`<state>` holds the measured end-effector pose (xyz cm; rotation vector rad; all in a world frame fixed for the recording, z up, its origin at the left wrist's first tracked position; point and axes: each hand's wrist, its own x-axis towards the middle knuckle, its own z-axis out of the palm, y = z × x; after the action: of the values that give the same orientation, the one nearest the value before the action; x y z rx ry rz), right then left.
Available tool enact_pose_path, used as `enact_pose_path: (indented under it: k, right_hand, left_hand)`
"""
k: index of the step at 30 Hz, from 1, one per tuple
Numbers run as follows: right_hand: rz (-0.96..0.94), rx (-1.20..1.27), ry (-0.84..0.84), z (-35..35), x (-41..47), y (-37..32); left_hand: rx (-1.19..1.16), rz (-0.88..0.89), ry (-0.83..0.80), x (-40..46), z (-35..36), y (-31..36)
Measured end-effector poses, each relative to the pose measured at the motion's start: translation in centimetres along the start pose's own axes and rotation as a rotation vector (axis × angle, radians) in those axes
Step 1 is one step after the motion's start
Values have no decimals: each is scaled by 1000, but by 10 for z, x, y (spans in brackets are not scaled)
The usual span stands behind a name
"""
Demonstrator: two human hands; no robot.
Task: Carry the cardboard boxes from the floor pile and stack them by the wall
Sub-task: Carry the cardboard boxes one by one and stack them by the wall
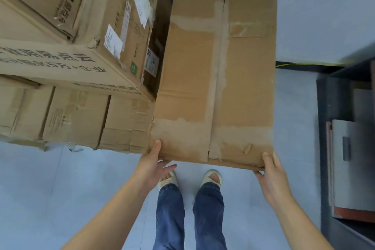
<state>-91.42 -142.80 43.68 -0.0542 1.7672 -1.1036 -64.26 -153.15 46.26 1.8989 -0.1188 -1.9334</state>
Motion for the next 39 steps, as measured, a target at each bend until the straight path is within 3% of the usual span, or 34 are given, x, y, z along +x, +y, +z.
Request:
enact_pose_path:
  k: [8,17,22,26,30,34,39]
  right_hand:
    - [-82,-45,-56,18,35,-36]
    - [-31,-208,-110,3,27,-19]
    - [-59,-453,-103,-2,14,-41]
    - [-210,-599,-125,-11,-38,-79]
    - [-417,-554,-251,-25,-119,-110]
    - [-542,-464,-318,-42,-208,-123]
    - [-577,-320,-140,-66,-290,-92]
  left_hand:
    - [-5,144,-49,26,19,40]
    - [159,97,29,16,11,24]
    - [274,79,81,-18,13,42]
    - [642,330,126,-82,1,54]
    - [775,590,-14,-166,-15,55]
    - [750,843,-150,-242,-27,43]
    - [640,975,-296,-293,-42,20]
